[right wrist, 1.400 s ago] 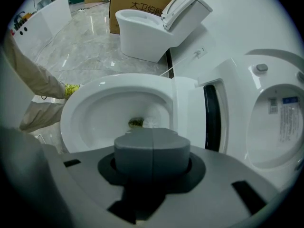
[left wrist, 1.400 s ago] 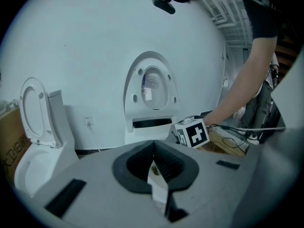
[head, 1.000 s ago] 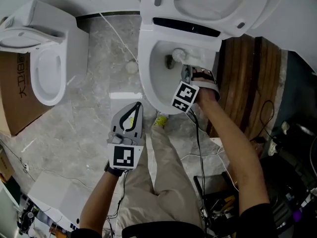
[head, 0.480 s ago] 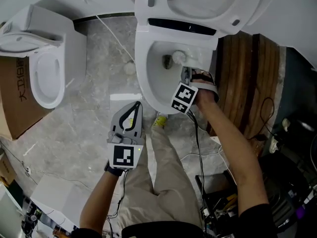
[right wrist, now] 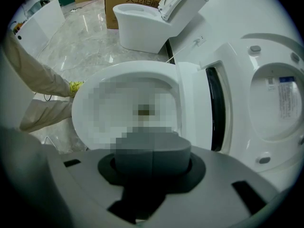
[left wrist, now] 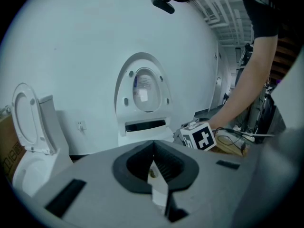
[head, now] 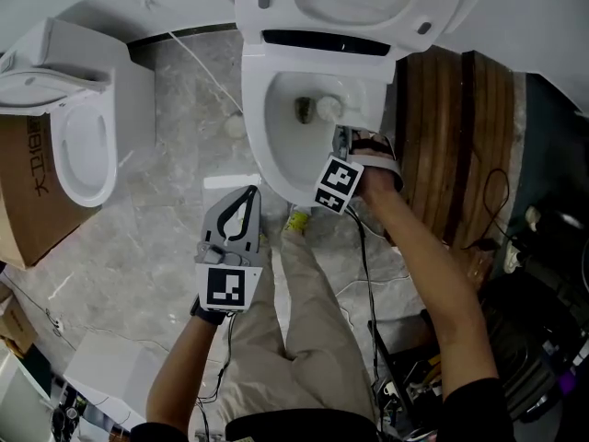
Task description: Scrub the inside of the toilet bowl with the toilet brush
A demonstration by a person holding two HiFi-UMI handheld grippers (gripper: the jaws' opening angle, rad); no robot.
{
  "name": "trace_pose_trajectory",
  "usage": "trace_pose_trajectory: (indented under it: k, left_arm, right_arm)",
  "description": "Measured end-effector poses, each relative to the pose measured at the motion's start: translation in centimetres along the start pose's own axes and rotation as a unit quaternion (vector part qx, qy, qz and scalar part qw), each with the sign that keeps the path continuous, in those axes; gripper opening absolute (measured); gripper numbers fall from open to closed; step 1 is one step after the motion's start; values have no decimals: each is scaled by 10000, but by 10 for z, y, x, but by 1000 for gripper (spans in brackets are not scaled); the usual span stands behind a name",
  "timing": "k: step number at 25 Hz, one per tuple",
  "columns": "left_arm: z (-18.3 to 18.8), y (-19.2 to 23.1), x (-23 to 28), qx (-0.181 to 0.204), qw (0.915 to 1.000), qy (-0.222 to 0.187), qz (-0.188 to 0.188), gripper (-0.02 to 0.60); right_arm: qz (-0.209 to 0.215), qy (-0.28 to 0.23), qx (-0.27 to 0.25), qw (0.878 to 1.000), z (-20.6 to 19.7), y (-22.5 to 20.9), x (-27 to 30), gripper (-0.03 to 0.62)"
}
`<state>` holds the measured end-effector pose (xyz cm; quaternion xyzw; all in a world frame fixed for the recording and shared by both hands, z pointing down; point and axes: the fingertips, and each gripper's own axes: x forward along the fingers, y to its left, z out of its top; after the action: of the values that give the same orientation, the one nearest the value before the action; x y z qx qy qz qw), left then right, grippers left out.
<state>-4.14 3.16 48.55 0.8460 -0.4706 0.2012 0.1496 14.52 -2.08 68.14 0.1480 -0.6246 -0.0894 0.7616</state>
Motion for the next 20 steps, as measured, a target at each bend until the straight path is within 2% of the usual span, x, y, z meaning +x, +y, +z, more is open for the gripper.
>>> trace_pose_trajectory:
  k: [9,20]
  left_arm:
    - [4,-10,-4,-24,9998,-112,-168,11]
    - [4,-9,-14,-39,9998,-127,-149,11]
  right_arm:
    - [94,42,37,9999,-5,19,-10,149]
    - [296,-29,17,9996,-1,58,-28,149]
